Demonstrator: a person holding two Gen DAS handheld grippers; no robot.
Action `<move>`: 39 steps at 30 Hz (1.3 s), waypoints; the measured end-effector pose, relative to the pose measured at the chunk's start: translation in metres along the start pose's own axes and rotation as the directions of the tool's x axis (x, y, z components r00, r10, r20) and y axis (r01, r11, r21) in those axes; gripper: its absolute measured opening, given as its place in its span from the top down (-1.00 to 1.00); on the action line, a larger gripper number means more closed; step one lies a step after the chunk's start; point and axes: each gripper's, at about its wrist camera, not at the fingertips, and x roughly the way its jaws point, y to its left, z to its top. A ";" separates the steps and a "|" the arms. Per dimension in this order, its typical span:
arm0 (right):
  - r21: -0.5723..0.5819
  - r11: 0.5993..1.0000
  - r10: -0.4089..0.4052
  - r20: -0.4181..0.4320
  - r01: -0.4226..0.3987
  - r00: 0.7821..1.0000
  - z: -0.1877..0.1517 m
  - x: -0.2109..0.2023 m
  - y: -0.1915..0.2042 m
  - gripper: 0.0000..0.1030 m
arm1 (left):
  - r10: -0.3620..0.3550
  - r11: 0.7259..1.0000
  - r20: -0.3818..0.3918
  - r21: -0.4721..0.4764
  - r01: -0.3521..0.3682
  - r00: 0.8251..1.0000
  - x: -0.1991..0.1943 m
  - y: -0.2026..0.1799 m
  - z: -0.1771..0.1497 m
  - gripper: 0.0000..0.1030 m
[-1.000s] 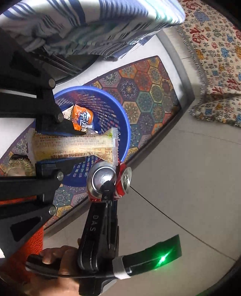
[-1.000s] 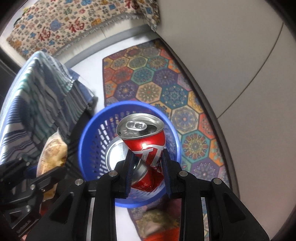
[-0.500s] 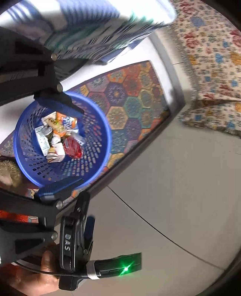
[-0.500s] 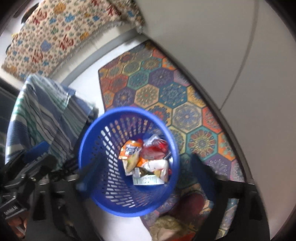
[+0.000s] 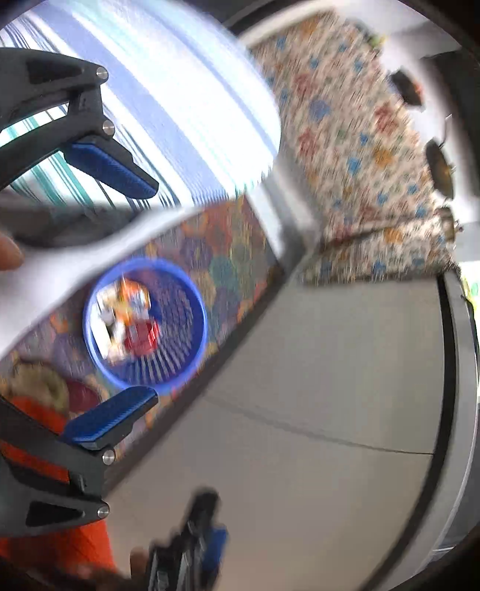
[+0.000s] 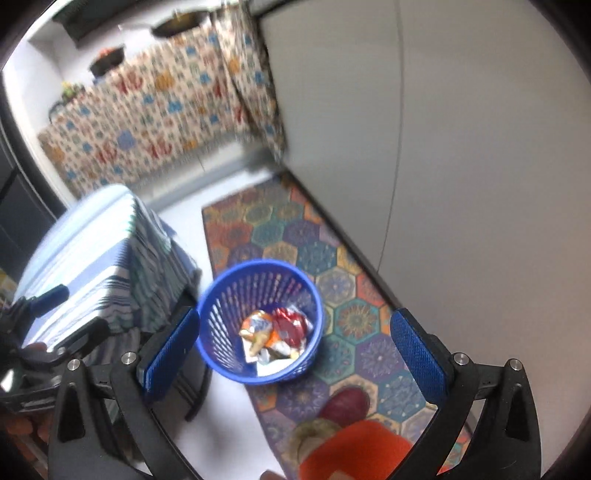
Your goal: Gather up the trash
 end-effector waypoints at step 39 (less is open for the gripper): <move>-0.036 0.998 -0.061 -0.037 0.060 0.997 -0.052 -0.081 0.052 -1.00 | -0.070 0.989 -0.069 -0.138 0.060 0.995 -0.060 0.030 -0.017 -1.00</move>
